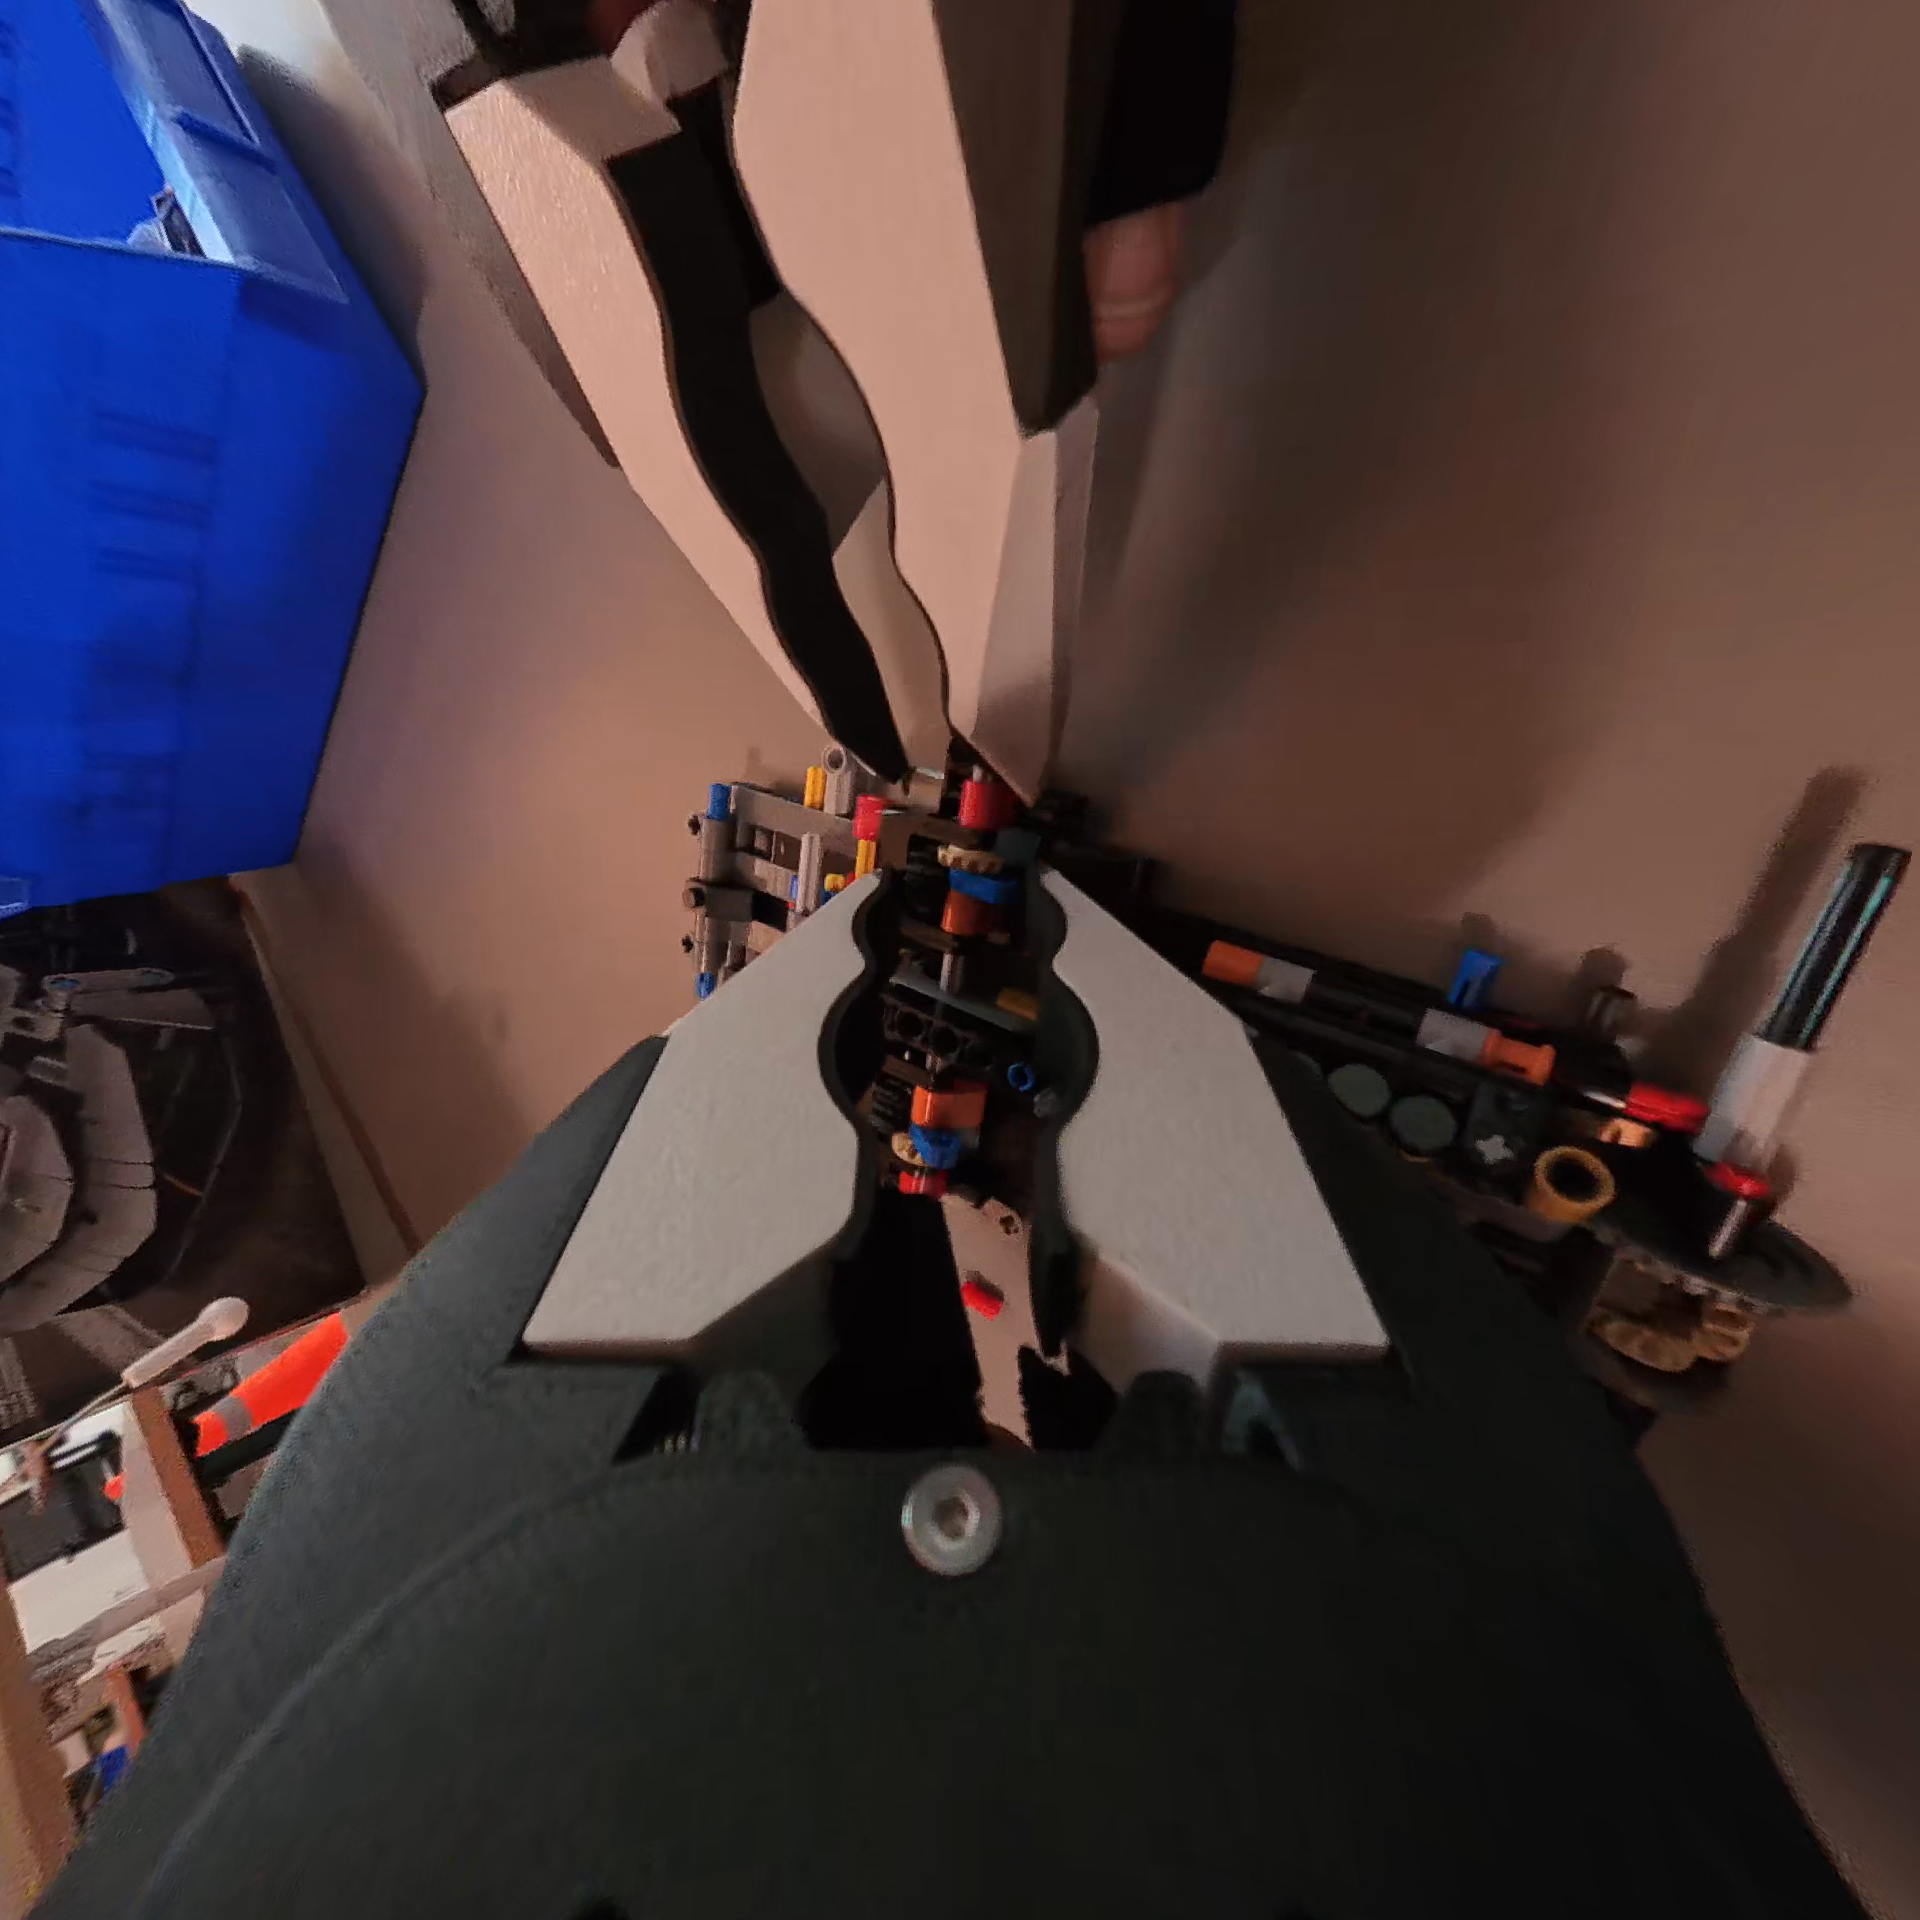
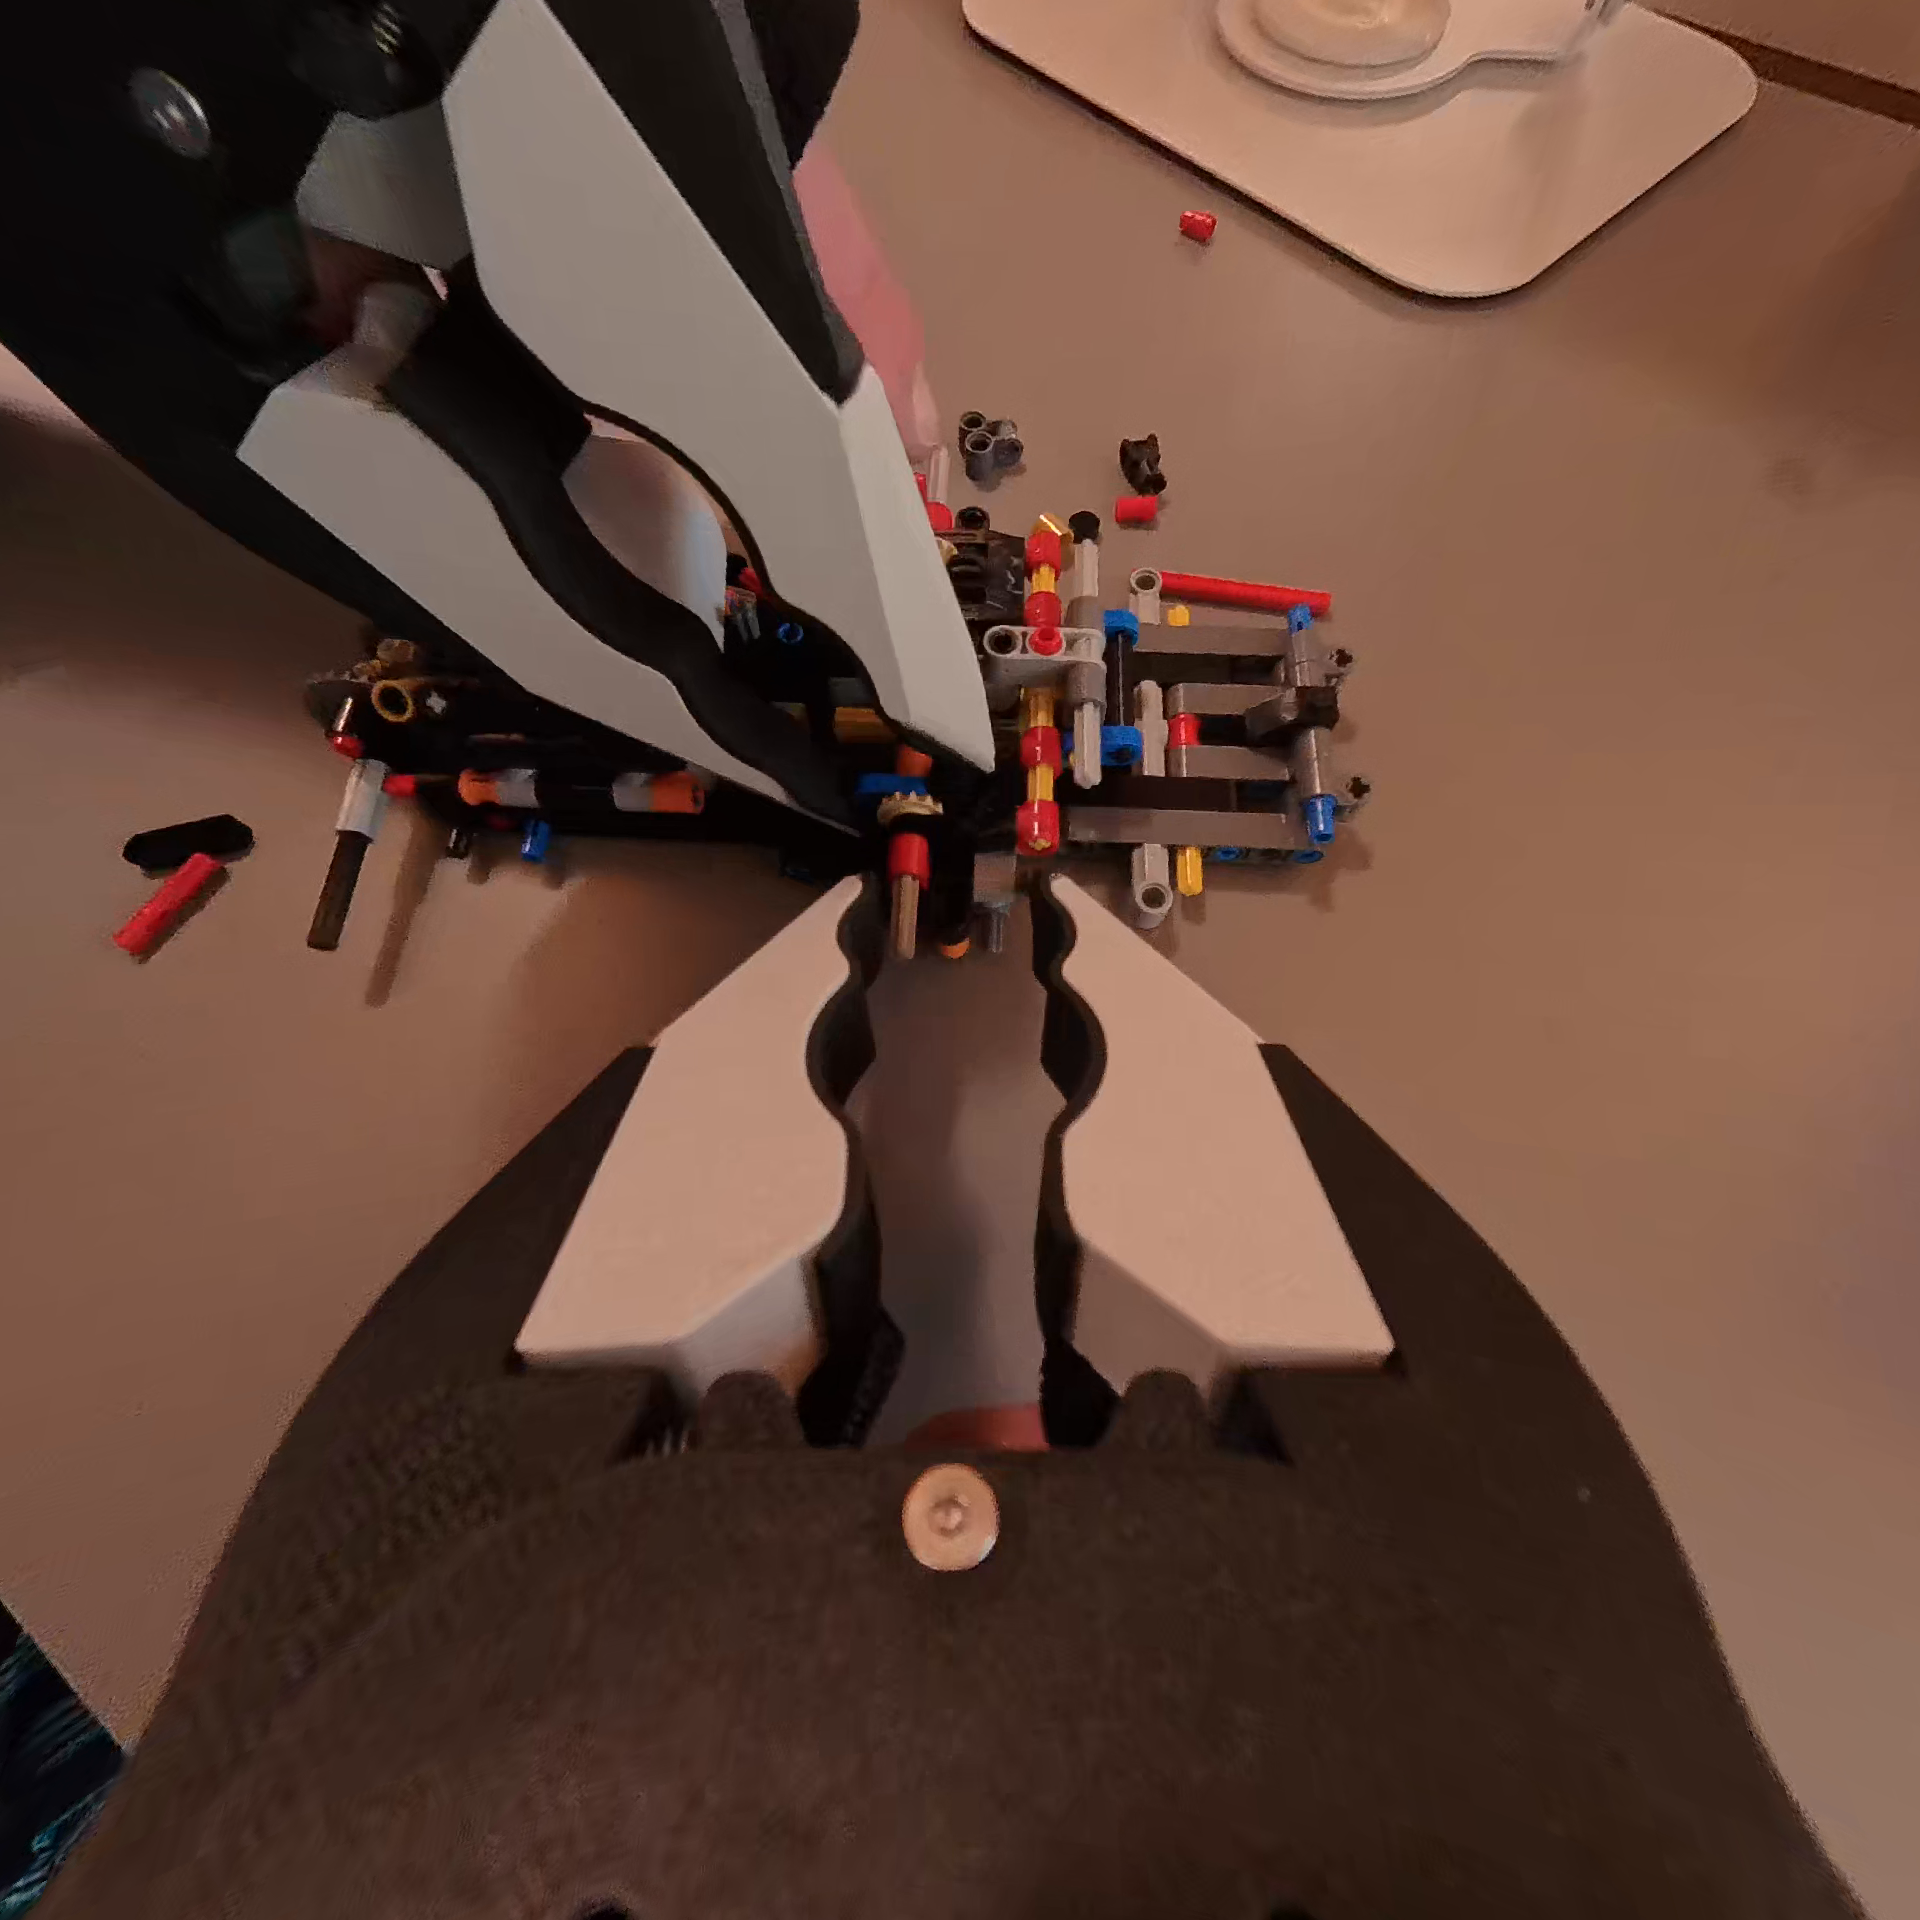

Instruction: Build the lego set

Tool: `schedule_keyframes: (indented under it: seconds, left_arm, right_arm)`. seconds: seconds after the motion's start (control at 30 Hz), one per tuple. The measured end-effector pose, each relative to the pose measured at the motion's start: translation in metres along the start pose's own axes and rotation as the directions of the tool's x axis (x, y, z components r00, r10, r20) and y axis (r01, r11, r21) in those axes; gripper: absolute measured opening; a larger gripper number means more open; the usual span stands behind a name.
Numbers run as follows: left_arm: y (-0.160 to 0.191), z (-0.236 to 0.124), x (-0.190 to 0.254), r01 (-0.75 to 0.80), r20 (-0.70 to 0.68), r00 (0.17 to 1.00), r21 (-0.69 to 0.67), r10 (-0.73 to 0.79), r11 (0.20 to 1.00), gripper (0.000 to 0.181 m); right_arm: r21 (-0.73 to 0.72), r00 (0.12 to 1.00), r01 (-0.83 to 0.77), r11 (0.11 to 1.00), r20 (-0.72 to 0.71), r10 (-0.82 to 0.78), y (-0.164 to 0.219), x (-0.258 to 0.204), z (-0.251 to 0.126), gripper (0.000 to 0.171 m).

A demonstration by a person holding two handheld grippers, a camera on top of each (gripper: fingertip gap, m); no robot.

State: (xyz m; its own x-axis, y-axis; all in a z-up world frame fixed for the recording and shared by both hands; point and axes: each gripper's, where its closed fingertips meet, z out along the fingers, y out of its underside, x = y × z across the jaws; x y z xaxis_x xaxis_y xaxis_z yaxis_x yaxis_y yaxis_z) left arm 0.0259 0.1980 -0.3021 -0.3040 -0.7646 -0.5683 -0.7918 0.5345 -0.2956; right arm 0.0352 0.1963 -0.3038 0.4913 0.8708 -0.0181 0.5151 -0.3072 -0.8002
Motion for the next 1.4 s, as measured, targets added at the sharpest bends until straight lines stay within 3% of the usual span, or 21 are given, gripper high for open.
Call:
schedule_keyframes:
  seconds: [0.4, 1.0, 1.4]
  left_arm:
    - [0.0002, 0.0002, 0.0012, -0.047, 0.008, 0.999, -0.038, 0.047, 0.998, 0.02]
    - [-0.0014, -0.0015, 0.0011, 0.0, -0.315, 0.949, -0.037, -0.011, 0.999, 0.019]
    - [-0.0025, -0.0029, 0.0002, 0.066, -0.456, 0.887, -0.019, -0.067, 0.998, 0.019]
  right_arm:
    - [-0.016, 1.0, 0.012, 1.0, 0.008, -0.012, 0.0017, -0.0015, 0.0016, 0.024]
    - [-0.017, 0.999, -0.014, 1.0, 0.04, 0.014, 0.0015, -0.0017, 0.0018, 0.024]
    - [-0.017, 0.999, -0.021, 1.0, 0.046, 0.022, 0.0013, -0.0012, 0.002, 0.024]
